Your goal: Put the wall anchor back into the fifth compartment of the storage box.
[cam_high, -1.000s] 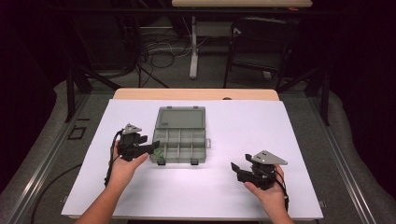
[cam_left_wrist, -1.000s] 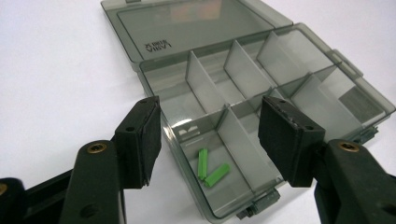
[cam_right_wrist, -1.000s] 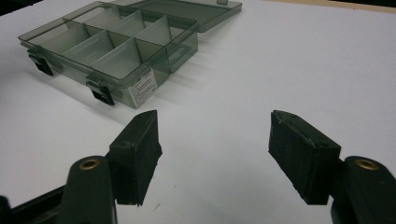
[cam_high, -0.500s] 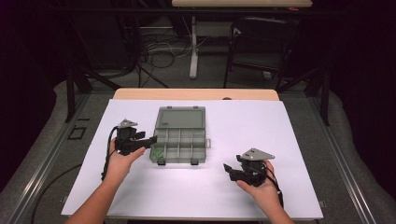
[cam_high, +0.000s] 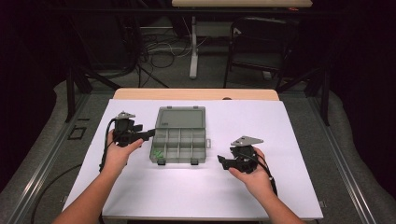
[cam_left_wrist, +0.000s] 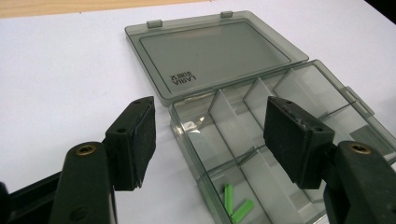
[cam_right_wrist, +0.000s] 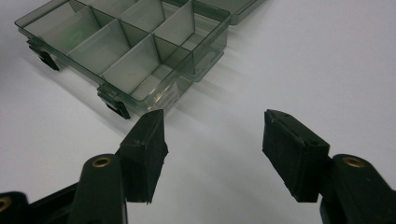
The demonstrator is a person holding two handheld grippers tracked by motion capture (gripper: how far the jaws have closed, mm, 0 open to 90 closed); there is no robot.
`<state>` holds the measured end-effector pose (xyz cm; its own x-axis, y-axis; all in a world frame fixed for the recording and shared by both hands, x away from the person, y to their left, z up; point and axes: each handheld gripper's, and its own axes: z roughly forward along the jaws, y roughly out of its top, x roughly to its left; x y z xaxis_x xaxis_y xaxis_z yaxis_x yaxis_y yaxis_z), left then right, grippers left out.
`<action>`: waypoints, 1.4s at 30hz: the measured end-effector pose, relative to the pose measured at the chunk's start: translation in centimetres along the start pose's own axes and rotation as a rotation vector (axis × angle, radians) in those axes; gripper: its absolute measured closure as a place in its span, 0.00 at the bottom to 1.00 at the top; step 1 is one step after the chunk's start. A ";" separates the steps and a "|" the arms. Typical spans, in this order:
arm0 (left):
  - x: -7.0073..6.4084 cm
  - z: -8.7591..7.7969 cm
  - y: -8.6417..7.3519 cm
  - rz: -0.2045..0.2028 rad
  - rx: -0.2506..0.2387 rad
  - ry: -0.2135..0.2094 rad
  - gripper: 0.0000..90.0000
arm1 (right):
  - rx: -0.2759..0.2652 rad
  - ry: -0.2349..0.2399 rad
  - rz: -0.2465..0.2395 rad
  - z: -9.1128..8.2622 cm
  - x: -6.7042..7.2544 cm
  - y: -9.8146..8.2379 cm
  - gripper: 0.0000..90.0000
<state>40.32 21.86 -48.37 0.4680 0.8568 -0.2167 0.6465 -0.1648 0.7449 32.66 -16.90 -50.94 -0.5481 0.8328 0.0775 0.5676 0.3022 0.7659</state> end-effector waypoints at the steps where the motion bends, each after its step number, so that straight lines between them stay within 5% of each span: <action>1: 0.0 0.0 0.1 -0.003 -0.003 0.001 0.38 | 0.011 0.000 0.001 0.1 0.1 0.2 0.43; 19: 0.4 0.3 2.0 -0.025 0.021 0.015 0.39 | 0.080 0.011 -0.016 3.0 0.6 5.0 0.44; 42: 0.4 1.5 4.4 -0.047 0.070 0.048 0.40 | 0.111 -0.044 0.057 5.6 -1.3 10.9 0.45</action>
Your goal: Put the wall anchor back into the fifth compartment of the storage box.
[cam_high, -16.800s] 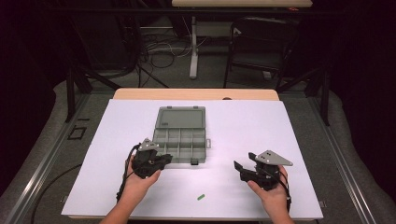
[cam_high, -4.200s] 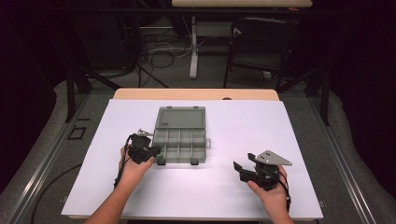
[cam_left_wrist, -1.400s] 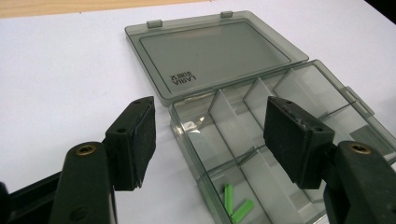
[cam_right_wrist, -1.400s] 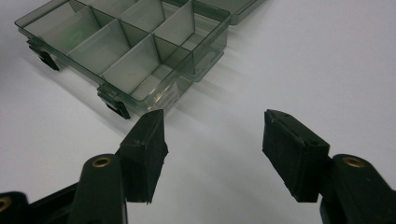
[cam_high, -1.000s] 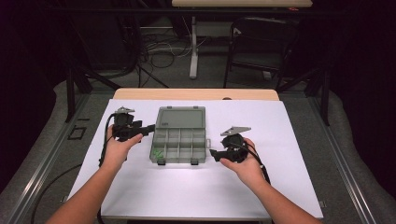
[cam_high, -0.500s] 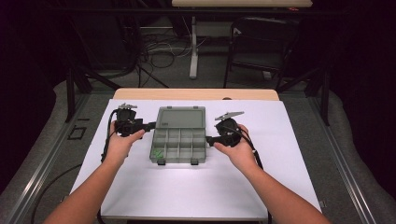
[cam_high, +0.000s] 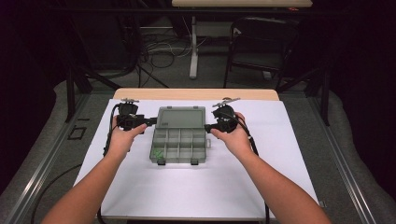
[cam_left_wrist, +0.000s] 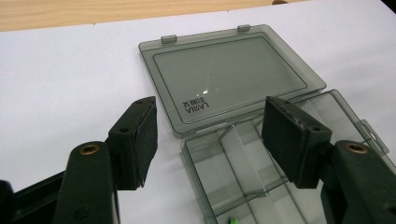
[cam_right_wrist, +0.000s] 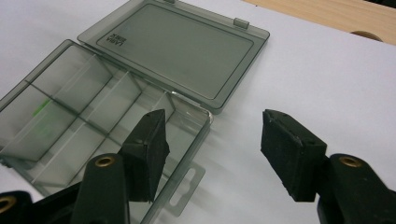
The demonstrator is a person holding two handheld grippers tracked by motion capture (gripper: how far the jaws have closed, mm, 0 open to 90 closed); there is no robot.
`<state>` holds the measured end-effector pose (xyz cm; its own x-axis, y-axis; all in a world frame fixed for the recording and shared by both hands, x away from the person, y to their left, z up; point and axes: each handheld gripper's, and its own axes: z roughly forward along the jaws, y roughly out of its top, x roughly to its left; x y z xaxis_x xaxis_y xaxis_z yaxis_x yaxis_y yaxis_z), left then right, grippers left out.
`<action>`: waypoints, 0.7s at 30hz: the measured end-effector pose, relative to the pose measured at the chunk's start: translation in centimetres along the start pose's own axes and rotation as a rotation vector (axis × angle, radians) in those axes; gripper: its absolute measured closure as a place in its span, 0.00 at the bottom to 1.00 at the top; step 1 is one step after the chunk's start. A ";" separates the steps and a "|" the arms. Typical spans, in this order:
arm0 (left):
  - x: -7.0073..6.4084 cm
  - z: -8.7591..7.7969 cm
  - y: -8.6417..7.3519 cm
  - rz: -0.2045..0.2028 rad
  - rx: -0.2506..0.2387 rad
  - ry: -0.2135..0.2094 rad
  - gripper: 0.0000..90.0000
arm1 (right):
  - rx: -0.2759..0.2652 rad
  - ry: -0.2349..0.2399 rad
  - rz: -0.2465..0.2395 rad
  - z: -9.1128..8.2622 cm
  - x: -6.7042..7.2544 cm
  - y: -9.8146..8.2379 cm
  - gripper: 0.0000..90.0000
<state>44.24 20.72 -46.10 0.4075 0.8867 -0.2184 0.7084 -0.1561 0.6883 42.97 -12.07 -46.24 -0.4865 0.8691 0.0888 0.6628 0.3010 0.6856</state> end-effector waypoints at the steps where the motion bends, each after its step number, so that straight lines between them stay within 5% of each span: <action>1: 0.0 0.1 0.1 -0.001 0.001 -0.001 0.40 | 0.003 -0.002 0.001 0.2 -0.1 0.2 0.45; 21: 0.1 2.9 1.6 -0.010 0.044 0.018 0.41 | 0.027 -0.033 0.059 3.0 -1.6 2.9 0.44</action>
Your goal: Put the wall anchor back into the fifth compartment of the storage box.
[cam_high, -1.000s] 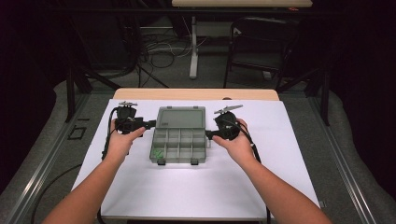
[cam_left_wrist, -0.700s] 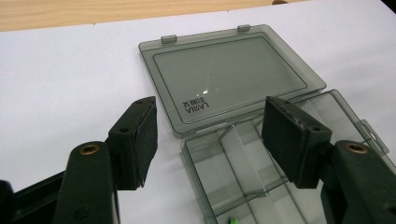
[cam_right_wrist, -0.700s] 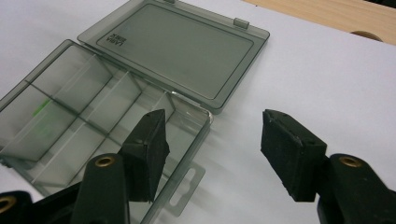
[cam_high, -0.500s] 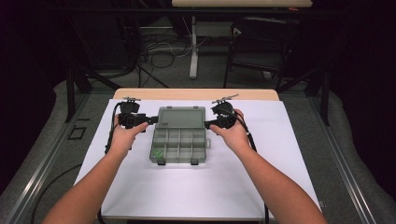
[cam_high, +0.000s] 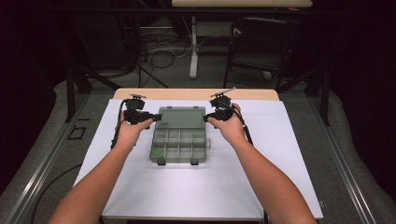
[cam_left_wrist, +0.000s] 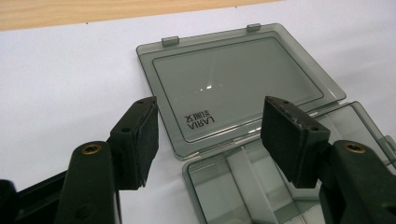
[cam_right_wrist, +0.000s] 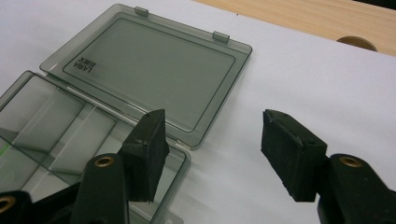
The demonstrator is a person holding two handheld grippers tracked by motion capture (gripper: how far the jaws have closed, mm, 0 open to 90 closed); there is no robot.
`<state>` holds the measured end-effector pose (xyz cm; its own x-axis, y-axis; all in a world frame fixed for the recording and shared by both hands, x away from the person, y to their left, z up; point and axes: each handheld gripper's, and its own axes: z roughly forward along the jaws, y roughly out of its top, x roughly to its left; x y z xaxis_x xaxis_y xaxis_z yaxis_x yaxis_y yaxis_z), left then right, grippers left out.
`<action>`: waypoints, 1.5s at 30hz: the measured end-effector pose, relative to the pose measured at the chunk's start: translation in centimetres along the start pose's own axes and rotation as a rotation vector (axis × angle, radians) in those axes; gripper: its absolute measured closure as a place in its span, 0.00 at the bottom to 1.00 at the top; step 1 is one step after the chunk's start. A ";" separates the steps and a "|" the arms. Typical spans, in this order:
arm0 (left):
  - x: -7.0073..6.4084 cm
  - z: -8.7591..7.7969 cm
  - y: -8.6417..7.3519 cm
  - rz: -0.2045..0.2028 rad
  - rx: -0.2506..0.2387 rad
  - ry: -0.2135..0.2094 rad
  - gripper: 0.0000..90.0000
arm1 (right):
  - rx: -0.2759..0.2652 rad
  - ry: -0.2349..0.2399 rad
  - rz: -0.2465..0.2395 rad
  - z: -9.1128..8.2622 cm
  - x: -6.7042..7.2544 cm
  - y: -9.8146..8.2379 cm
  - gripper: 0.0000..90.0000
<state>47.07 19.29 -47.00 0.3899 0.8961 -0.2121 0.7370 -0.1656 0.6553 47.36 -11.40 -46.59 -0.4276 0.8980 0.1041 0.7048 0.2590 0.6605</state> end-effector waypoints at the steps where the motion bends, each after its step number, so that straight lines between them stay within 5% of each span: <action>1: 0.1 0.1 0.1 0.004 0.006 -0.003 0.41 | 0.008 0.001 0.009 0.1 0.1 0.1 0.44; 15: 0.0 1.5 1.0 0.002 0.024 0.020 0.41 | 0.017 0.000 0.030 1.8 0.8 1.7 0.44; 27: -0.1 3.1 0.9 -0.008 0.054 0.034 0.41 | 0.039 -0.021 0.047 3.7 1.0 1.4 0.44; 45: 0.7 5.1 0.5 -0.051 0.089 0.021 0.41 | 0.085 0.018 0.060 6.2 1.5 0.6 0.44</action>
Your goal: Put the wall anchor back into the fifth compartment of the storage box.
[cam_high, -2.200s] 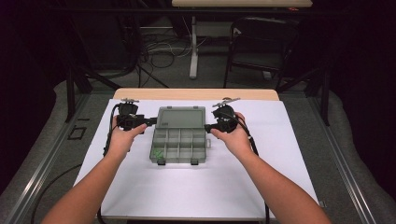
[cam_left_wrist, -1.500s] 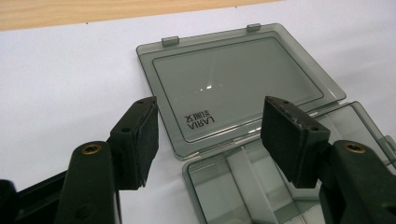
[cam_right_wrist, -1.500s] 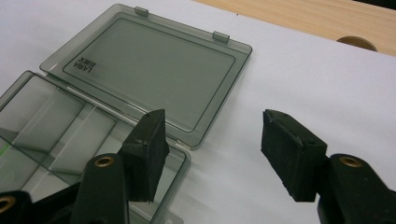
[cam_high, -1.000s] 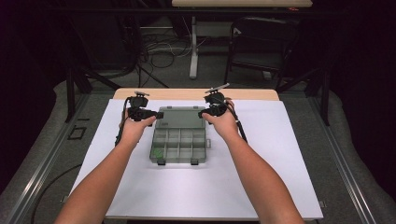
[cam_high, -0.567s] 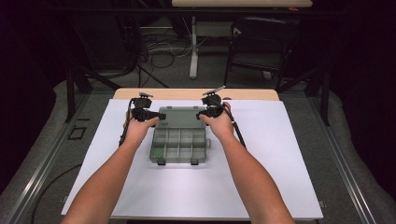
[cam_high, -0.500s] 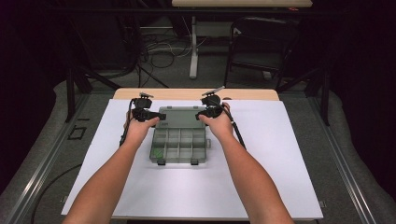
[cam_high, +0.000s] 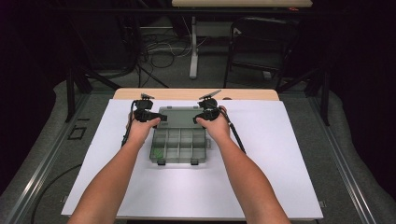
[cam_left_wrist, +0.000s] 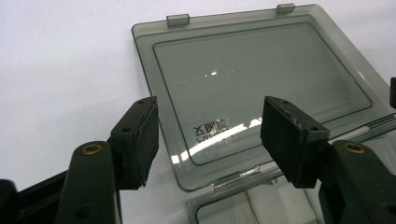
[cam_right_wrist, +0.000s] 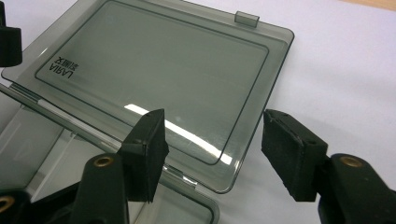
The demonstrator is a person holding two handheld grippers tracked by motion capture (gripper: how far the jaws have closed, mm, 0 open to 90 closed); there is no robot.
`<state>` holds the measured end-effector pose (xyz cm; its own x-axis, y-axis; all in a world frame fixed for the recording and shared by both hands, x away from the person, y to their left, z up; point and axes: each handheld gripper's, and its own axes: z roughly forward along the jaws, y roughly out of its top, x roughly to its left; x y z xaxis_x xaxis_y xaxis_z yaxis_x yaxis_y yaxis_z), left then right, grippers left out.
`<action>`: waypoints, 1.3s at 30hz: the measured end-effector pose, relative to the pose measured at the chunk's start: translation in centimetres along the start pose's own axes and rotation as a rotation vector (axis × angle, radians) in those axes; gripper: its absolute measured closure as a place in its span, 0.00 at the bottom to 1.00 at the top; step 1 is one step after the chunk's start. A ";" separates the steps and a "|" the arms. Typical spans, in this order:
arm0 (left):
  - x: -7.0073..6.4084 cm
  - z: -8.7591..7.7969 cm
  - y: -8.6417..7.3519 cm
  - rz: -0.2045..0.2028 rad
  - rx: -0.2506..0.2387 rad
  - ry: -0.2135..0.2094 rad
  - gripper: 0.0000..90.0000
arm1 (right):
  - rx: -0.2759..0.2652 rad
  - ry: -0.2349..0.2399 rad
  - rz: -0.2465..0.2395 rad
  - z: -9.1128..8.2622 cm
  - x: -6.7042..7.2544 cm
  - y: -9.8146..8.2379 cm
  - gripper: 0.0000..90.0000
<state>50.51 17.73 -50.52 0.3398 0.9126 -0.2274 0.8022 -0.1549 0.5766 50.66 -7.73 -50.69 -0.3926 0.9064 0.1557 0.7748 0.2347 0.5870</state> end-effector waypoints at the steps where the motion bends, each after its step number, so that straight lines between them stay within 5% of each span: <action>1: 0.0 0.1 0.0 0.000 0.000 0.001 0.41 | 0.005 0.001 0.006 0.0 0.0 0.0 0.44; 20: 0.6 1.2 -0.4 -0.030 0.038 0.019 0.41 | 0.028 -0.008 0.049 0.8 -0.3 -0.3 0.41; 27: 1.2 1.5 -0.9 -0.071 0.040 -0.020 0.41 | 0.017 0.018 0.067 1.1 -0.2 -0.4 0.41; 28: 1.3 1.5 -1.0 -0.073 0.043 -0.022 0.41 | 0.066 0.001 0.060 0.9 -0.2 -0.3 0.41; 29: 1.4 1.5 -1.0 -0.072 0.049 -0.024 0.41 | 0.037 0.008 0.065 1.1 -0.1 -0.4 0.41; 39: 1.4 1.8 -1.4 -0.087 0.063 -0.041 0.41 | 0.074 0.020 0.063 1.5 -0.3 -0.6 0.40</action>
<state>50.80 18.53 -53.06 0.2860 0.9077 -0.3070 0.8583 -0.1002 0.5032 51.03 -7.59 -52.29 -0.3514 0.9131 0.2069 0.8324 0.2035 0.5154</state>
